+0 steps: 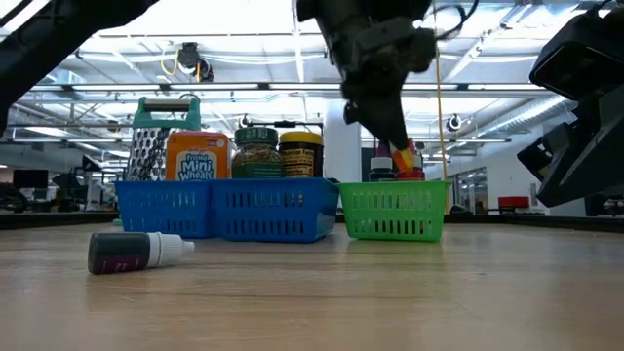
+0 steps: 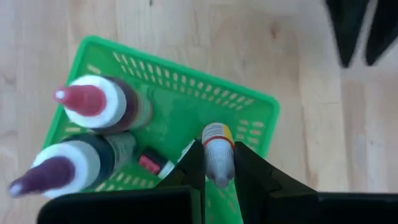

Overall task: Pick & Place Kitchen Items
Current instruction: Put the yellow food color into the green bin

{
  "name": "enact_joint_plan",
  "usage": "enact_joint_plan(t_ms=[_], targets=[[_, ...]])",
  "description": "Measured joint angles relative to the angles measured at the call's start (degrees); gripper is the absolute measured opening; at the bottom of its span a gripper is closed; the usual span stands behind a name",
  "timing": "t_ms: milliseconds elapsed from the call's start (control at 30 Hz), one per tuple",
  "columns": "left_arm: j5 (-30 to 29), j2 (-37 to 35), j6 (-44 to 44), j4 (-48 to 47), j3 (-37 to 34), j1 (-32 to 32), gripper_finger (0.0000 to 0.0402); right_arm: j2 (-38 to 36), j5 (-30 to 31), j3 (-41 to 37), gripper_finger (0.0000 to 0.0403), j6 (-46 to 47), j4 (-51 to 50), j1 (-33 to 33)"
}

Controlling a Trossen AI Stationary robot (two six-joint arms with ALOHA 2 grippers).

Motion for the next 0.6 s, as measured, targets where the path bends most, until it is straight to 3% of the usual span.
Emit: enact_joint_plan(t_ms=[233, 467, 600], targets=[[-0.72, 0.02, 0.03, 0.44, -0.02, 0.24, 0.0064, 0.00, 0.02, 0.00, 0.0075, -0.02, 0.16, -0.01], [-1.01, 1.09, 0.01, 0.33, -0.04, 0.44, 0.0042, 0.00, 0.00, 0.00, 0.0075, 0.01, 0.17, 0.00], [-1.01, 1.57, -0.05, 0.57, -0.07, 0.44, 0.0049, 0.00, 0.00, 0.00, 0.0075, -0.02, 0.22, 0.00]])
